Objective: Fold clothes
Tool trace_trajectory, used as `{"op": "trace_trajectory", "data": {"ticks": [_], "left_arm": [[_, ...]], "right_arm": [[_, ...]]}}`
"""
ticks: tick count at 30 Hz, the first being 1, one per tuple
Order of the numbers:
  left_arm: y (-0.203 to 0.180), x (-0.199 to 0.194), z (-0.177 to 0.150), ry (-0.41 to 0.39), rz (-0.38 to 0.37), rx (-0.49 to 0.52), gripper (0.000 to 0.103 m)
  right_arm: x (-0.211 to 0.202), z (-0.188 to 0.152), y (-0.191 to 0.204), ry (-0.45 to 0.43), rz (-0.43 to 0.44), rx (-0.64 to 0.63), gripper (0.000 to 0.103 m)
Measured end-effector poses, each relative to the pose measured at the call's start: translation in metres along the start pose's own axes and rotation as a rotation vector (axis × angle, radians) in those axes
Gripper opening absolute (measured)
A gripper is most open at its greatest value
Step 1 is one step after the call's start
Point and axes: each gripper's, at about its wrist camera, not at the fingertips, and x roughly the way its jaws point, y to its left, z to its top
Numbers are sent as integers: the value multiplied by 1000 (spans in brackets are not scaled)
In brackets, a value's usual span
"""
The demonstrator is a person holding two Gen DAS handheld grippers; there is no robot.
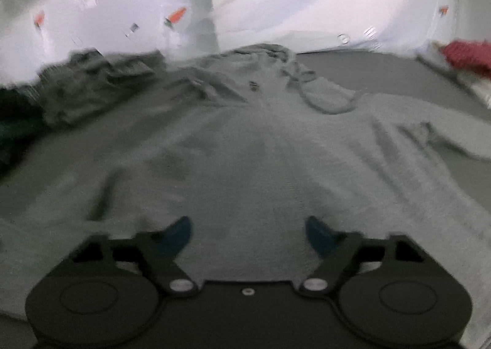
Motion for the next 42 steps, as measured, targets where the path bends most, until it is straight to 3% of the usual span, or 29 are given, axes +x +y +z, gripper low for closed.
{"op": "trace_trajectory", "data": {"ticks": [3,5,8,12,22,28,32,34,36,37,39,42], "left_arm": [[8,8,-2,38,84,42,75],[13,12,-6,64,91,35,75],[17,17,-10,89,91,19,77],[11,19,-13,85,110,50,81],[4,26,-10,86,138,26,86],[-1,30,-9,84,164,-2,91],[-2,32,-7,90,178,-19,92],[-3,32,-7,91,185,-26,92],[-5,32,-7,89,196,-35,93],[-6,33,-7,88,201,-40,93],[-7,33,-7,85,211,-50,94],[-7,31,-8,72,214,-66,93]], "right_arm": [[0,-2,4,49,115,80,36],[2,-4,8,86,188,120,35],[7,-6,13,120,253,149,37],[12,-6,17,137,286,177,51],[16,-3,7,169,410,234,55],[17,-2,-7,184,502,376,59],[21,-1,-2,204,543,357,60],[25,-1,6,226,492,301,55],[27,-1,12,223,451,253,36],[28,-1,14,219,431,231,32],[29,0,17,208,415,187,2],[24,3,19,171,425,128,1]]}}
